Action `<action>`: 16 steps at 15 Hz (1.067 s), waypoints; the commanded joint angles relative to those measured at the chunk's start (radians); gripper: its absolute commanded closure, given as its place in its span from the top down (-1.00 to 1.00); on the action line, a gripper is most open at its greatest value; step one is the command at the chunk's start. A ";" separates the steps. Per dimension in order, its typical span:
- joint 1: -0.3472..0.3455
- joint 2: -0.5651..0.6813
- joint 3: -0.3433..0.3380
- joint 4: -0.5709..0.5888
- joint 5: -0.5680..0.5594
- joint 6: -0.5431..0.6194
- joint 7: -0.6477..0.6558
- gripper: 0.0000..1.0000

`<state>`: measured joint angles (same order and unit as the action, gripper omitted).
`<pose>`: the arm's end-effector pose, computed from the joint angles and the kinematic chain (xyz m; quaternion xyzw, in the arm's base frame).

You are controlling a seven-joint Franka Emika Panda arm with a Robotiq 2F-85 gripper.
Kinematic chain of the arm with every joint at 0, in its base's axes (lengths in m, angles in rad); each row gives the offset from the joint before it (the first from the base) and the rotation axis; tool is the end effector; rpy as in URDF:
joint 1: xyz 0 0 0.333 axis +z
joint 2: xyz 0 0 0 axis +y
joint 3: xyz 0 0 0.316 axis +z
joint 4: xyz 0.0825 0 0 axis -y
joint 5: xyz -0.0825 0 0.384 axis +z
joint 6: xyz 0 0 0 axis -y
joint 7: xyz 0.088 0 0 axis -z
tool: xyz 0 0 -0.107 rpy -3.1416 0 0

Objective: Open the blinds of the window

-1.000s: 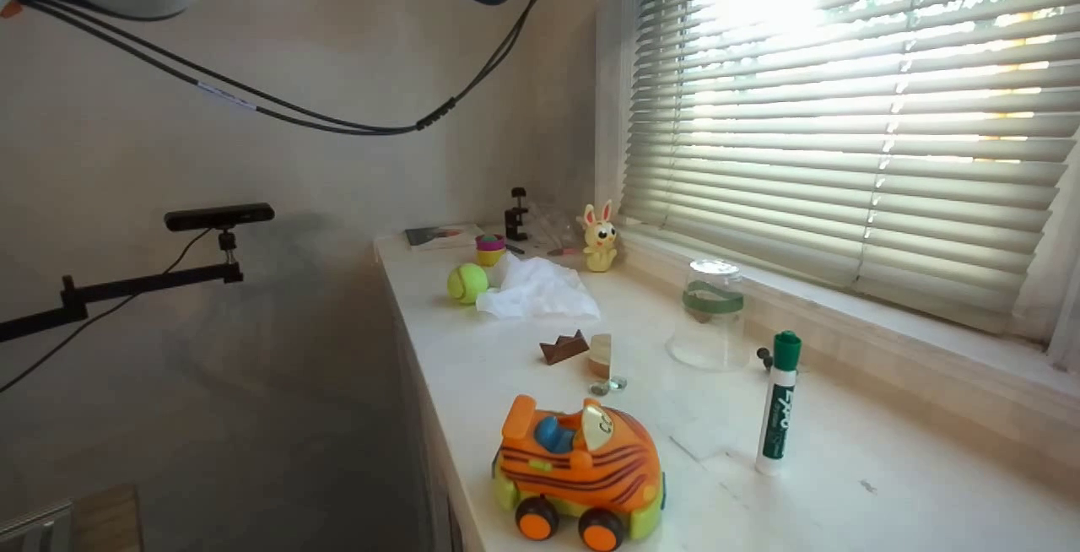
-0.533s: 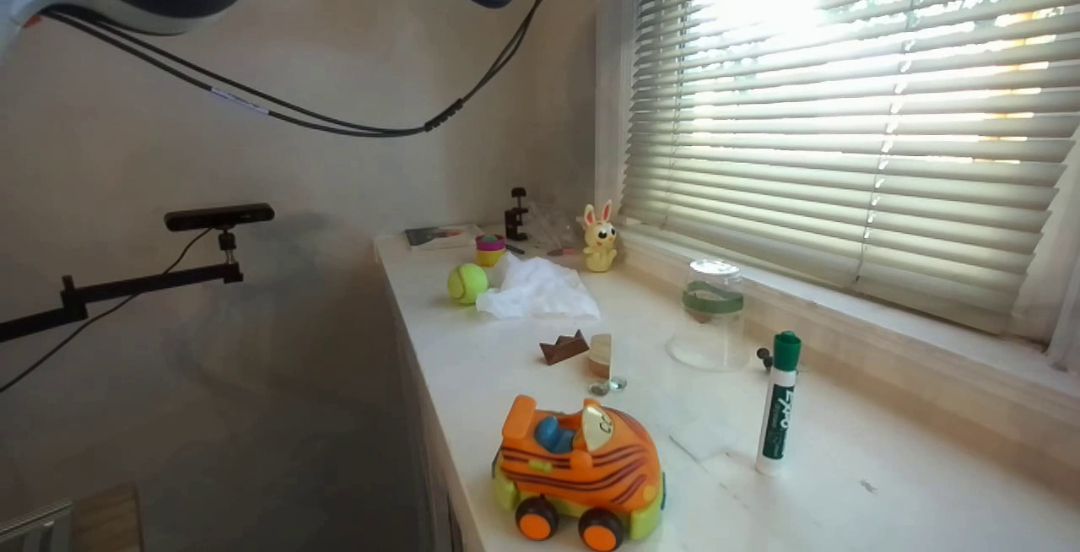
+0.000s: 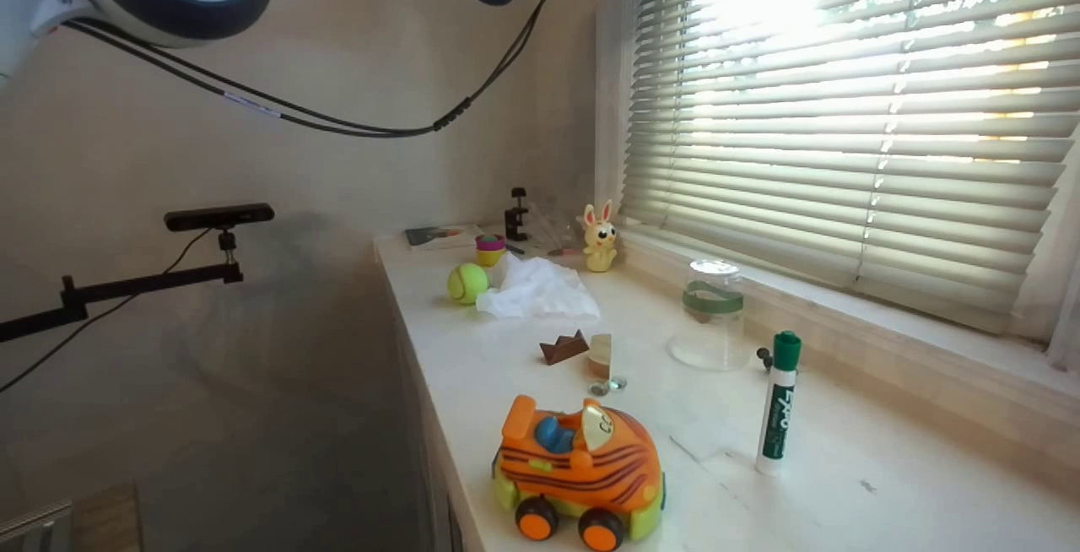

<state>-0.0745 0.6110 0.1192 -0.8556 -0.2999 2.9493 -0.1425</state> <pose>0.7355 0.0085 0.7446 0.7239 0.1262 0.6647 0.1351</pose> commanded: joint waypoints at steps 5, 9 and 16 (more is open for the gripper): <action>0.014 0.019 -0.012 0.052 0.004 -0.078 0.026 1.00; 0.013 0.024 -0.001 0.058 0.005 -0.068 0.010 0.18; 0.026 0.020 -0.021 0.069 -0.011 -0.060 0.023 -0.80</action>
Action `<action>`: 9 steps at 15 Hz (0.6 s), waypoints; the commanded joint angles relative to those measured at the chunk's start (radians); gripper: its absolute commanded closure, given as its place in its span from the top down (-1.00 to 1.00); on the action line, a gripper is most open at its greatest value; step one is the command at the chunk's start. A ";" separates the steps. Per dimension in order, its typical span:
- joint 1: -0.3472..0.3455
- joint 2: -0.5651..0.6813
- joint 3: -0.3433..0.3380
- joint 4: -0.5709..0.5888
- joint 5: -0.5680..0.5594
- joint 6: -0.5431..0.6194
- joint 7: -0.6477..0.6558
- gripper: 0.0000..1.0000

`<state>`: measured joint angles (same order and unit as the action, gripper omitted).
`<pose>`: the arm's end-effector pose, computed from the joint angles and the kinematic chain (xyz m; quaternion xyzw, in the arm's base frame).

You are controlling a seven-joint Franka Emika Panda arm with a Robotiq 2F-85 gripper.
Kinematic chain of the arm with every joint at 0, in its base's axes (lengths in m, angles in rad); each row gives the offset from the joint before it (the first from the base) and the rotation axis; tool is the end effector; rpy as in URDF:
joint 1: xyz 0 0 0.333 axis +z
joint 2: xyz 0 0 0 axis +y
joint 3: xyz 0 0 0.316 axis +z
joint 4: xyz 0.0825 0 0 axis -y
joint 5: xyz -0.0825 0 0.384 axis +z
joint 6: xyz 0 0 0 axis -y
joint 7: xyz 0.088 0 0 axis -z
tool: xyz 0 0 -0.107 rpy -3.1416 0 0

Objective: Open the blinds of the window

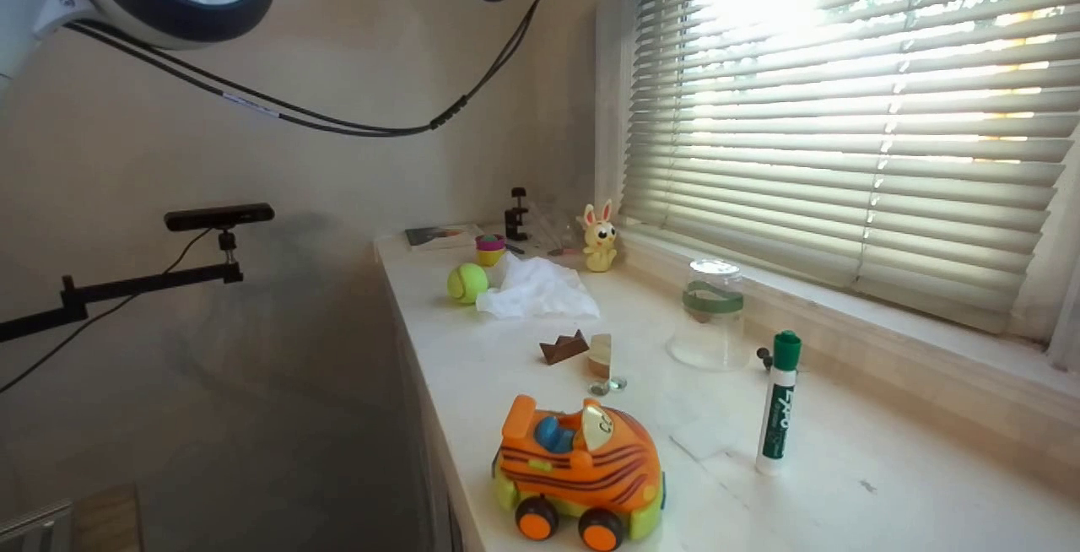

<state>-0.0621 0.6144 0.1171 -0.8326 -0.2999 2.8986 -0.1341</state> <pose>0.7361 0.0145 0.7476 0.7344 0.1242 0.6542 0.1313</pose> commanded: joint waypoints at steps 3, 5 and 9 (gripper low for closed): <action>0.030 0.007 -0.075 0.050 -0.036 -0.006 0.047 -1.00; 0.046 0.003 -0.130 0.052 -0.049 -0.004 0.075 -0.94; 0.073 -0.007 -0.210 0.038 -0.045 -0.008 0.087 -0.95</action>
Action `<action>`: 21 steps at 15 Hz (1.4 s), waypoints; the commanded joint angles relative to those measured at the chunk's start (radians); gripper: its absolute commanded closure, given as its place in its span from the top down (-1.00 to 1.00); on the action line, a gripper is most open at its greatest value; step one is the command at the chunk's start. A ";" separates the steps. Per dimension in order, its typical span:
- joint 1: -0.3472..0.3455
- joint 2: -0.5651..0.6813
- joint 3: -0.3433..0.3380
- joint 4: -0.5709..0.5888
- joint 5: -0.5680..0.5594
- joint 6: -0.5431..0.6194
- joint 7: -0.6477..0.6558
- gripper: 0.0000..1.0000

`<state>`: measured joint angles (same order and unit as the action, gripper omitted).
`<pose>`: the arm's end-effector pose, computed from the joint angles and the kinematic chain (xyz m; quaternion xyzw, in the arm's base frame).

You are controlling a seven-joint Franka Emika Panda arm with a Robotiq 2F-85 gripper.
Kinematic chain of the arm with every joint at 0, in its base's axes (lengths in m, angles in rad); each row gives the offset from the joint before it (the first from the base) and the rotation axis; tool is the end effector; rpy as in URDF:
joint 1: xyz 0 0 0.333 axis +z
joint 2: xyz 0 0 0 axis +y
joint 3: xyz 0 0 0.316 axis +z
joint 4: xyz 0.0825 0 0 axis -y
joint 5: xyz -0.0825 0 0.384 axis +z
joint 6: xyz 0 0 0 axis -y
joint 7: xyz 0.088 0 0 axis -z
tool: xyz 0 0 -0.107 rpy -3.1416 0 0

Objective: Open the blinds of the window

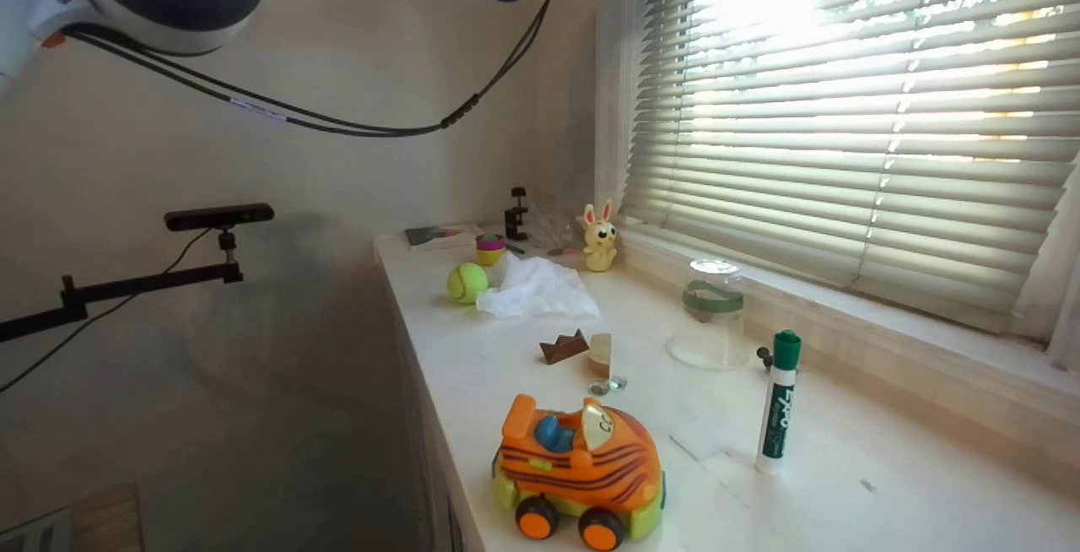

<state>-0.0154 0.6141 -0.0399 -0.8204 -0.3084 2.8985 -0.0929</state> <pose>0.7352 -0.0076 0.7507 0.7311 0.1102 0.6484 0.1817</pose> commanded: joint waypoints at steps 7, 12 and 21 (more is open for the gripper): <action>0.073 -0.015 -0.110 0.030 -0.019 -0.016 0.039 0.38; 0.096 -0.046 -0.106 -0.003 -0.002 -0.041 0.033 0.99; 0.164 -0.205 -0.114 -0.203 -0.018 -0.107 0.105 1.00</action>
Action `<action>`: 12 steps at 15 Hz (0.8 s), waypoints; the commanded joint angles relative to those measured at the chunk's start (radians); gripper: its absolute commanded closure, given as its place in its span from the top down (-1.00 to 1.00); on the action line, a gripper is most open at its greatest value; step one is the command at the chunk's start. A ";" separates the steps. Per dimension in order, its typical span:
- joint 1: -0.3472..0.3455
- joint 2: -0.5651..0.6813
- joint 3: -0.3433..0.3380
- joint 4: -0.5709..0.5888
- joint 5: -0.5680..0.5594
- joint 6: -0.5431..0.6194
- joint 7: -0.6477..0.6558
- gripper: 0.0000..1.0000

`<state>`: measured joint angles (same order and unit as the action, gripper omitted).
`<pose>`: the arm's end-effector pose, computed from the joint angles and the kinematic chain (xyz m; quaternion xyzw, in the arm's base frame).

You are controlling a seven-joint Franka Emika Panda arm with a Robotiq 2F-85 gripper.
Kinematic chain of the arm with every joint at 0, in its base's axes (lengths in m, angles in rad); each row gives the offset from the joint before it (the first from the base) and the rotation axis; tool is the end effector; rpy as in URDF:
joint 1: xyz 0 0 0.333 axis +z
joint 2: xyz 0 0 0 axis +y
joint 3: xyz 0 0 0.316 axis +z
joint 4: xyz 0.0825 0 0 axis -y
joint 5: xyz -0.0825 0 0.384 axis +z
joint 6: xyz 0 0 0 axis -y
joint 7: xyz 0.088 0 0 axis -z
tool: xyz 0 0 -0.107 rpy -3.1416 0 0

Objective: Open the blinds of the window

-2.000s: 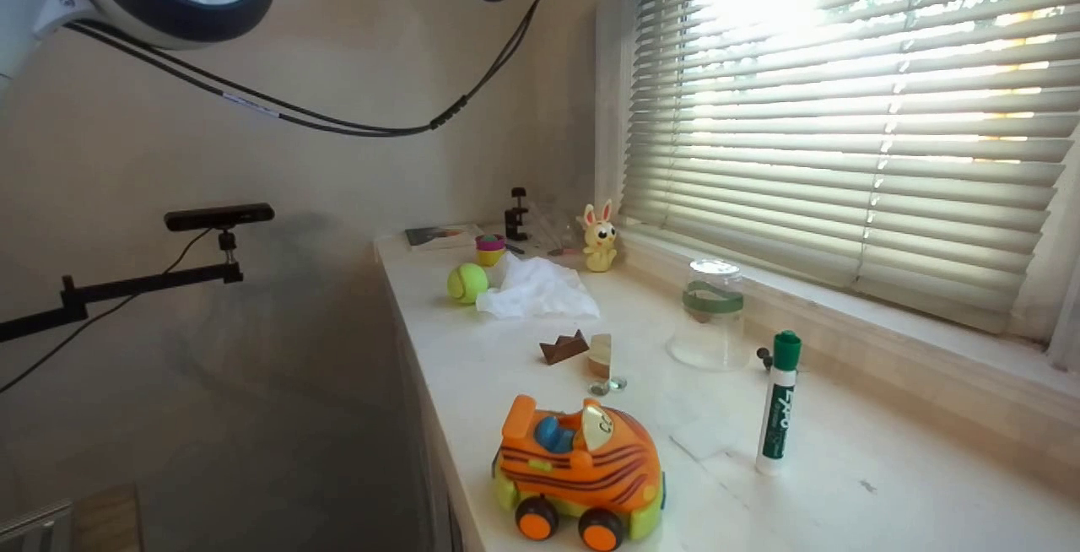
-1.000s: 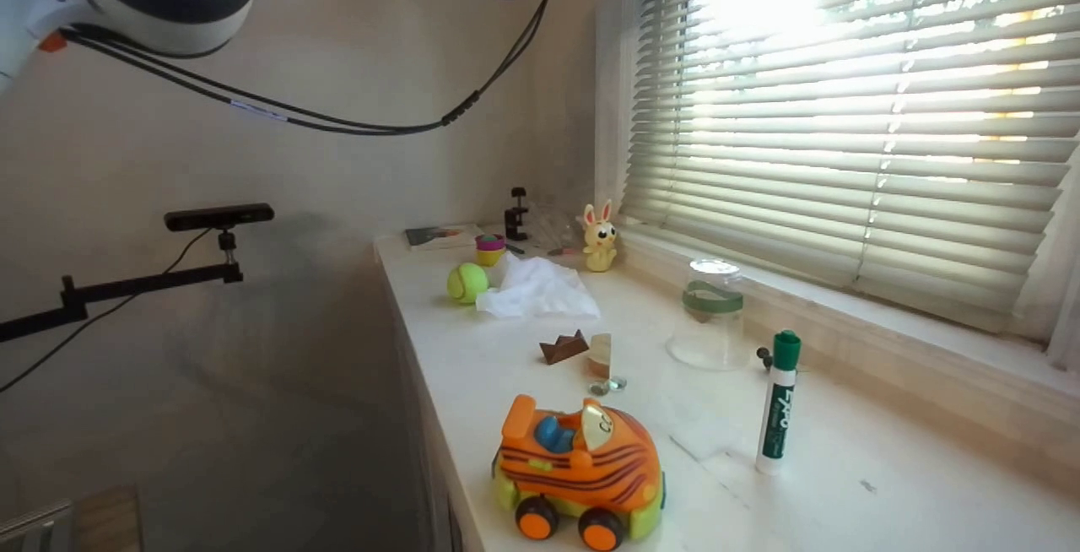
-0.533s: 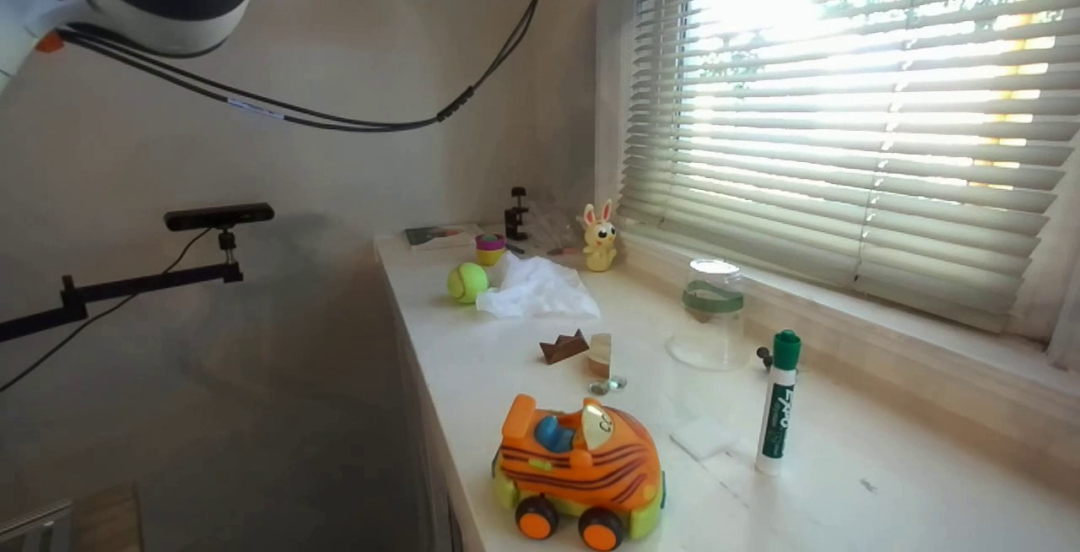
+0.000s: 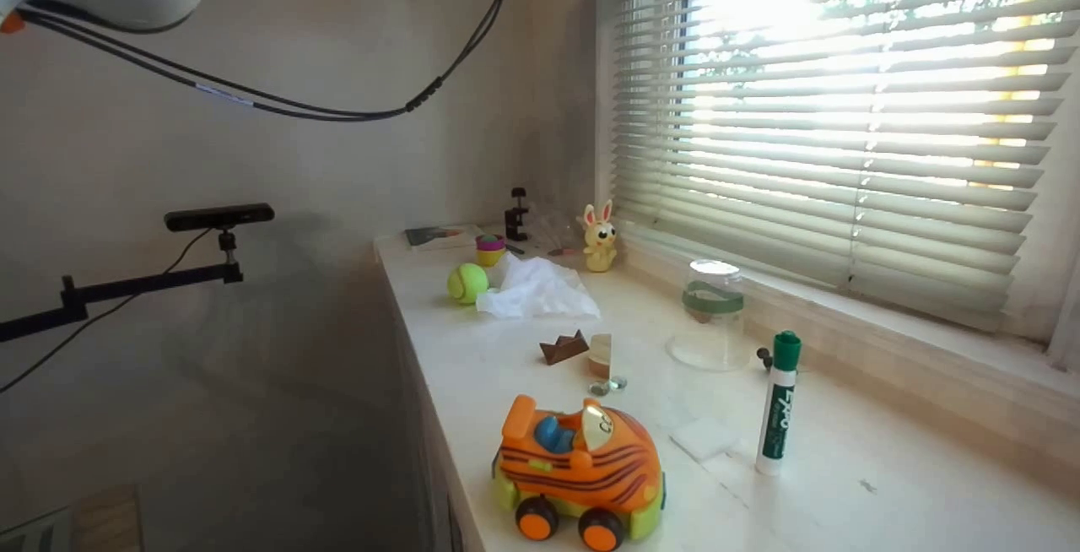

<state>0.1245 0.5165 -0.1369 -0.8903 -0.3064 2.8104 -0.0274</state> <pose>0.7116 0.0485 0.7787 0.7469 0.1116 0.6348 0.1636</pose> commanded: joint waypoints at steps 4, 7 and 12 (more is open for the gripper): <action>0.040 -0.212 -0.039 -0.267 -0.035 -0.038 0.063 1.00; 0.033 -0.293 -0.002 -0.397 0.019 -0.085 0.035 1.00; 0.033 -0.367 0.012 -0.553 0.033 -0.119 0.071 1.00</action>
<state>0.1502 0.2369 -0.1258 -1.3081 -0.2787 2.7059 0.0098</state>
